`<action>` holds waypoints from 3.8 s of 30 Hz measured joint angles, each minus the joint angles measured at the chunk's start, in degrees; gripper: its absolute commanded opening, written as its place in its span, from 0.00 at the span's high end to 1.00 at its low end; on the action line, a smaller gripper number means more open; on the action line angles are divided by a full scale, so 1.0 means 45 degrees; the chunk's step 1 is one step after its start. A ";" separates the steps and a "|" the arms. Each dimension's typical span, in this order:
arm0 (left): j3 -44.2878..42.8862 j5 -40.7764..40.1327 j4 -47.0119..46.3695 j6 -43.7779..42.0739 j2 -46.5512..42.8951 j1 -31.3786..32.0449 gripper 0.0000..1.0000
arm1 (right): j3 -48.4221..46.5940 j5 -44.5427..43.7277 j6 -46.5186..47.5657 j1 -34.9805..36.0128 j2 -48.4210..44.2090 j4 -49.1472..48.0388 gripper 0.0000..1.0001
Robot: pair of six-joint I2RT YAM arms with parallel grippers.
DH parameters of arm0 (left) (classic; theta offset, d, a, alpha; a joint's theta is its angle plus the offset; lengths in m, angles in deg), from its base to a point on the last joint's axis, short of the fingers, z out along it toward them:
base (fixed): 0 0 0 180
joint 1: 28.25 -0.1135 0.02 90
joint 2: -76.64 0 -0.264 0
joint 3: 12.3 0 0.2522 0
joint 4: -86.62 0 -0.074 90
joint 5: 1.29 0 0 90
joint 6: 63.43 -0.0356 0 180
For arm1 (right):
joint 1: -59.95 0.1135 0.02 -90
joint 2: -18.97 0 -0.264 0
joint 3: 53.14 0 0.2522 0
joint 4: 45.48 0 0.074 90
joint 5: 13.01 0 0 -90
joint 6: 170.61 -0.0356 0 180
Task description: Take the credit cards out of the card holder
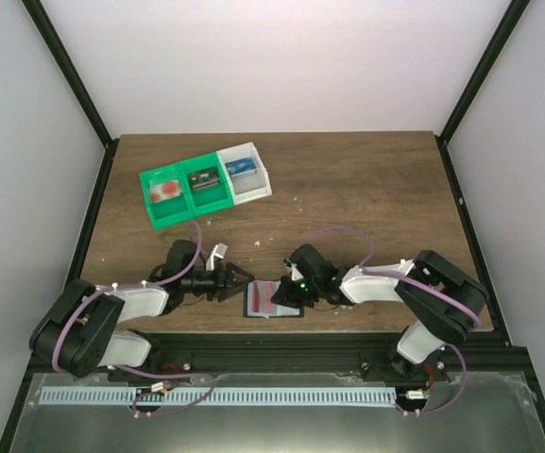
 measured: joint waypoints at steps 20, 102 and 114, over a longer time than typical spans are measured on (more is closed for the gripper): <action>-0.0719 -0.0869 -0.2579 0.1190 0.3002 0.2181 0.54 | 0.0403 0.0306 -0.0049 0.0000 -0.0253 -0.0549 0.97; -0.0398 -0.2103 0.1078 -0.0359 0.0991 0.1749 0.91 | -0.0661 -0.0913 -0.0505 0.0690 -0.0534 0.0350 0.75; -0.0262 -0.2239 0.1166 -0.0641 0.0996 0.1749 0.91 | -0.0646 -0.1472 -0.0505 0.0690 -0.0534 0.0923 0.75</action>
